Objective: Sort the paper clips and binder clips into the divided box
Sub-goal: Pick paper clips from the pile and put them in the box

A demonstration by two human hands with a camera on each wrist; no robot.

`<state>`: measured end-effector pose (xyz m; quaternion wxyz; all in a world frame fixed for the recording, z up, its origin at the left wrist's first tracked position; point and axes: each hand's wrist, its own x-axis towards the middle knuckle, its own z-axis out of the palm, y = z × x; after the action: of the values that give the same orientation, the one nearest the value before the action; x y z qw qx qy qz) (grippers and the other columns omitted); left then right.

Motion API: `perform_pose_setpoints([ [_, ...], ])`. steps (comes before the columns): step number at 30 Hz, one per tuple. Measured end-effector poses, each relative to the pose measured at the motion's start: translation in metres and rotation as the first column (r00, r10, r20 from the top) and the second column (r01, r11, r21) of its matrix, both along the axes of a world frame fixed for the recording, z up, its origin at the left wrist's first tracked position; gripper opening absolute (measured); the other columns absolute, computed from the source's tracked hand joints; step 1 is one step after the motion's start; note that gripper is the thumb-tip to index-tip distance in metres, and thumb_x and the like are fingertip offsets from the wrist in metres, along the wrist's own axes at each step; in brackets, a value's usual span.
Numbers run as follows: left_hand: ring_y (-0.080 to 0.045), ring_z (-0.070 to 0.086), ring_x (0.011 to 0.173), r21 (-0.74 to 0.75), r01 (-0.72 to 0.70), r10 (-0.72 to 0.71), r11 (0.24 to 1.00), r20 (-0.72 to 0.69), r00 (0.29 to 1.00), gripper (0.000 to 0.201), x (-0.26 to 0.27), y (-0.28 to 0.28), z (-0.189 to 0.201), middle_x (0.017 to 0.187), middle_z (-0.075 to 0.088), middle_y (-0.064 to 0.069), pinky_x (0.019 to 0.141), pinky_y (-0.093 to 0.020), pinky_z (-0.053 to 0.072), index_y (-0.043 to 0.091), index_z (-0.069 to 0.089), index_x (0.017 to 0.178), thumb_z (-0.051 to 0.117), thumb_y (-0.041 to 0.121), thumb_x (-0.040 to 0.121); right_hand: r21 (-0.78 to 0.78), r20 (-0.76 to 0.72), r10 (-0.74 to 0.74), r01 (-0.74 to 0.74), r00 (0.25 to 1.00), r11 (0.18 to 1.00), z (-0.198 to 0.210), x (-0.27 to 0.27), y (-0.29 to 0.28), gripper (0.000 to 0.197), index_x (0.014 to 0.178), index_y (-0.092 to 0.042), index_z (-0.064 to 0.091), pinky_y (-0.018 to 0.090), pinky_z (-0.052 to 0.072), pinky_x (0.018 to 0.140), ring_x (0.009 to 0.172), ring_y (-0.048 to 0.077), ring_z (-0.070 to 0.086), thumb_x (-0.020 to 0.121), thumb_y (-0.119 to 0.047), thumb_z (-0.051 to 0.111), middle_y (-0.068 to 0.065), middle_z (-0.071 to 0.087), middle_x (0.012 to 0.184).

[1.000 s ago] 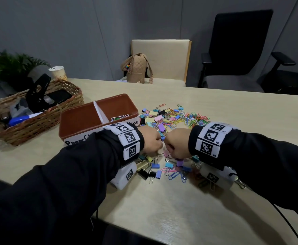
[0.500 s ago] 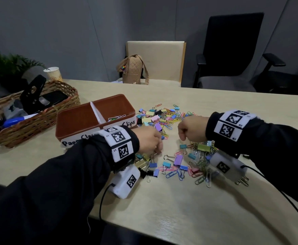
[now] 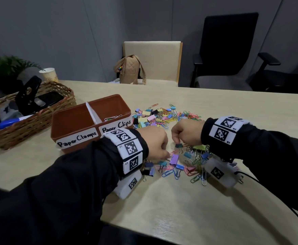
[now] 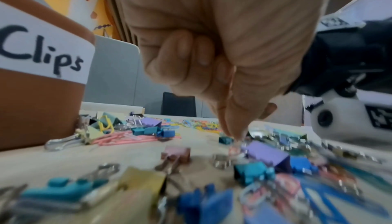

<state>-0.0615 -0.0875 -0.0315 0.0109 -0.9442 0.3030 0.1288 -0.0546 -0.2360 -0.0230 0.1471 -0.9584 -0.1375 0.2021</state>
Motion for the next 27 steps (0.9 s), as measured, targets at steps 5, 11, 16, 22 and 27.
perform_pose_setpoints([
  [5, -0.022, 0.058, 0.065, 0.149, -0.053, 0.049, 0.987, 0.030, 0.998, 0.051, -0.006, -0.006, -0.007, 0.059, 0.053, -0.001, 0.050, -0.025, 0.040, 0.013, 0.062, 0.063, 0.066, 0.064, 0.071, -0.059, 0.043, 0.100, -0.097, 0.994, 0.994, -0.009, 0.003, 0.000, 0.025, 0.101, -0.019, 0.069, 0.023, 0.037, 0.063, 0.070, 0.010, 0.050, 0.095, -0.009, 0.047, -0.016, 0.048, 0.070],
  [11, -0.017, 0.048, 0.054, 0.146, -0.075, 0.076, 0.986, 0.003, 0.997, 0.041, -0.008, -0.011, -0.005, 0.056, 0.048, 0.001, 0.049, -0.024, 0.039, 0.017, 0.049, 0.056, 0.070, 0.050, 0.072, -0.207, 0.124, 0.271, -0.243, 0.954, 0.948, -0.015, 0.003, 0.005, 0.019, 0.097, -0.019, 0.069, 0.024, 0.040, 0.070, 0.074, 0.013, 0.046, 0.079, -0.024, 0.074, -0.011, 0.048, 0.074],
  [16, -0.021, 0.062, 0.077, 0.137, -0.112, 0.107, 0.984, 0.047, 0.993, 0.031, 0.003, 0.003, 0.003, 0.082, 0.066, -0.001, 0.065, -0.032, 0.053, 0.017, 0.067, 0.089, 0.066, 0.045, 0.075, -0.276, 0.139, 0.323, -0.277, 0.936, 0.920, -0.015, 0.002, 0.011, 0.011, 0.092, -0.014, 0.071, 0.025, 0.041, 0.062, 0.074, 0.016, 0.050, 0.082, -0.016, 0.066, 0.000, 0.064, 0.083],
  [22, -0.015, 0.063, 0.075, 0.054, 0.002, -0.001, 0.999, -0.020, 1.000, 0.026, -0.009, 0.002, -0.005, 0.077, 0.070, 0.005, 0.055, -0.022, 0.045, 0.022, 0.074, 0.082, 0.077, 0.044, 0.070, -0.275, 0.110, 0.273, -0.235, 0.956, 0.932, -0.021, 0.003, 0.015, 0.018, 0.089, -0.001, 0.068, 0.025, 0.037, 0.061, 0.068, 0.020, 0.044, 0.082, -0.011, 0.054, 0.016, 0.067, 0.089],
  [27, -0.017, 0.063, 0.076, 0.080, 0.028, -0.028, 0.996, -0.005, 1.000, 0.020, -0.012, -0.006, -0.009, 0.081, 0.071, 0.004, 0.064, -0.027, 0.052, 0.020, 0.075, 0.084, 0.074, 0.037, 0.075, -0.293, 0.083, 0.278, -0.243, 0.957, 0.925, -0.019, 0.002, 0.015, 0.017, 0.066, -0.017, 0.051, 0.024, 0.034, 0.053, 0.065, 0.021, 0.043, 0.079, -0.015, 0.061, -0.002, 0.045, 0.060],
])
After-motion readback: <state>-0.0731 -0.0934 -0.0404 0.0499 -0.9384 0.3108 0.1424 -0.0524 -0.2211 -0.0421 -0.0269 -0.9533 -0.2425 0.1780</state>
